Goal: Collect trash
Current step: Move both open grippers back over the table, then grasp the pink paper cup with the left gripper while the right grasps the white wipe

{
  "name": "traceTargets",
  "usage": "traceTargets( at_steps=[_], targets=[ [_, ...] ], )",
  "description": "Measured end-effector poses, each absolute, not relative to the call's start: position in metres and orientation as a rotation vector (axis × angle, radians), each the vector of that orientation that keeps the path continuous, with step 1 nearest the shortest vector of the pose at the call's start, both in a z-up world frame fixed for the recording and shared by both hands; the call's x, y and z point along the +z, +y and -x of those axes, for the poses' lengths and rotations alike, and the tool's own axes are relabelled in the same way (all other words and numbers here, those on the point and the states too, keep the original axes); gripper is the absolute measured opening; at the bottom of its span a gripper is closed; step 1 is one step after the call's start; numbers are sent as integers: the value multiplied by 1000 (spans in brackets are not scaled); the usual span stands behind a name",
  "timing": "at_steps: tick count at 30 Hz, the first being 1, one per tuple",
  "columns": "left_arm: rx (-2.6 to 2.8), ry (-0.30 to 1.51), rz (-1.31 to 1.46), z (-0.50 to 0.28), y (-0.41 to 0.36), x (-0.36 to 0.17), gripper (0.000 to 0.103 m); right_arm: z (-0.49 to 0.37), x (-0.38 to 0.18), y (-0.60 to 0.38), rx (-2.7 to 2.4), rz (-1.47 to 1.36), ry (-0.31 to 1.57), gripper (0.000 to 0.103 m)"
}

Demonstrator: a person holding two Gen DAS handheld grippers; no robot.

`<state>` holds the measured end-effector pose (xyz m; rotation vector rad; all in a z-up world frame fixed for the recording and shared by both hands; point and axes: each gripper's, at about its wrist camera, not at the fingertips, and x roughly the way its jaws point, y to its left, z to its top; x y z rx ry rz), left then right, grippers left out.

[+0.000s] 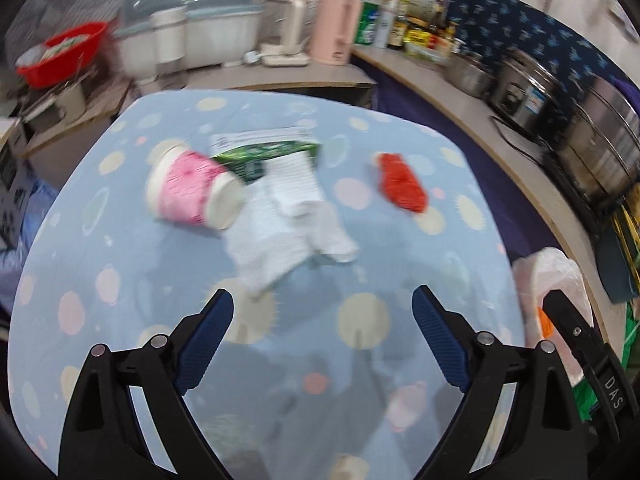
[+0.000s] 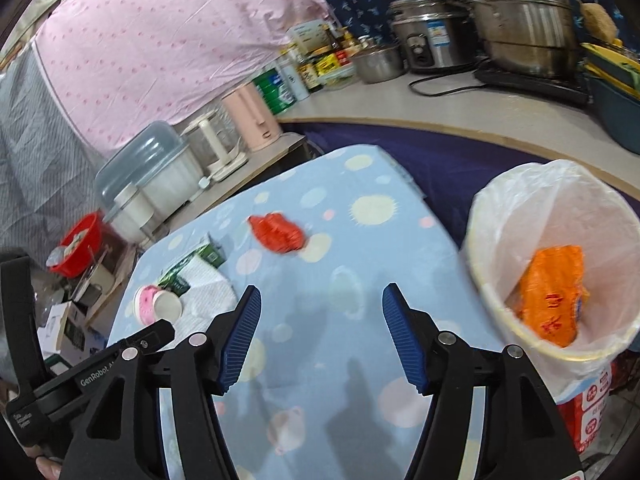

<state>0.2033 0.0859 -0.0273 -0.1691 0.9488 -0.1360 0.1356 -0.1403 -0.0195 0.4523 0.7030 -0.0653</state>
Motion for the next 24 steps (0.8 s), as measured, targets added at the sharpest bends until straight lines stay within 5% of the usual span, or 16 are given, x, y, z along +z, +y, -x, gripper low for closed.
traceTargets(
  at_steps=[13, 24],
  targets=[
    [41, 978, 314, -247, 196, -52, 87, -211, -58, -49, 53, -374, 823, 71],
    [49, 1006, 413, -299, 209, -60, 87, -277, -79, -17, 81, -370, 872, 71]
  ],
)
